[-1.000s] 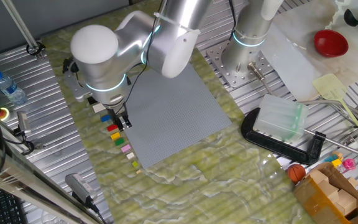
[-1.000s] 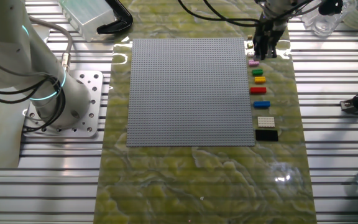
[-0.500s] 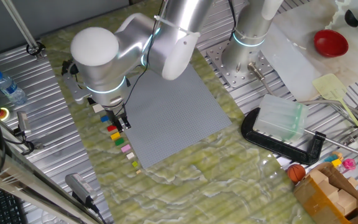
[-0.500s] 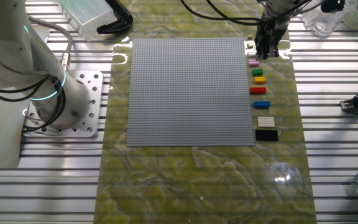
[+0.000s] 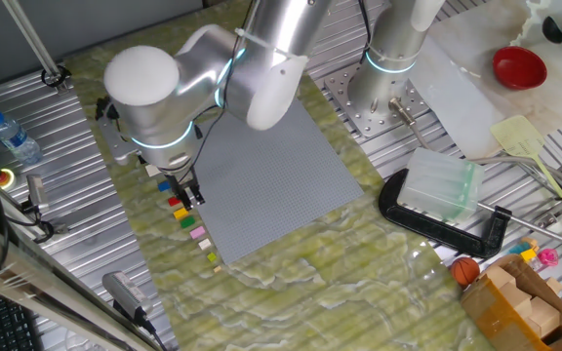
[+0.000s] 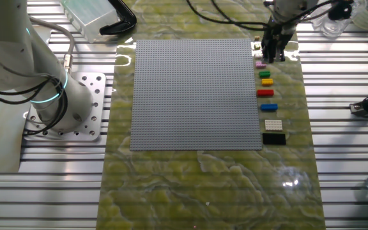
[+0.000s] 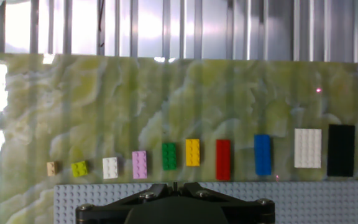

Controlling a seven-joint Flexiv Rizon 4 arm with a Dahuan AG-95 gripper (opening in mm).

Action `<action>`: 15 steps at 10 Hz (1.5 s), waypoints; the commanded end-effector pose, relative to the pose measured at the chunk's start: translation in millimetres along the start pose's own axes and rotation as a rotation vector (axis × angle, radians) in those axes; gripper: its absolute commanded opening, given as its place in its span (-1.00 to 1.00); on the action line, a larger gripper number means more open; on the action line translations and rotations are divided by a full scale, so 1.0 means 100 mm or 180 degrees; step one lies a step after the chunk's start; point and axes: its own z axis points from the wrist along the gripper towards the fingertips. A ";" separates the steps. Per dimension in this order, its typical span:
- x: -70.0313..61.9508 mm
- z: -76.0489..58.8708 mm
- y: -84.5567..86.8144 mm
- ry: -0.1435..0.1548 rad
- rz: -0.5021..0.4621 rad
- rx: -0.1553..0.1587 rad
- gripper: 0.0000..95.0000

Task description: Build with small Lego blocks

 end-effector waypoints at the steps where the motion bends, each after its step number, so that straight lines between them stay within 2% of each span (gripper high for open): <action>1: 0.00 0.09 -0.03 -0.0112 -0.0044 -0.0046 -1.00; 2: -0.01 0.11 -0.05 -0.0104 -0.0057 -0.0142 -1.00; 4: -0.04 0.08 -0.07 -0.0072 -0.0048 -0.0120 -1.00; 6: -0.11 0.03 -0.04 0.0064 -0.0020 -0.0101 -1.00; 7: -0.11 0.03 -0.04 0.0088 0.0004 -0.0104 -1.00; 9: -0.11 0.03 -0.04 0.0118 0.0100 -0.0087 -1.00; 15: -0.11 0.03 -0.04 0.0167 -0.0073 -0.0100 -1.00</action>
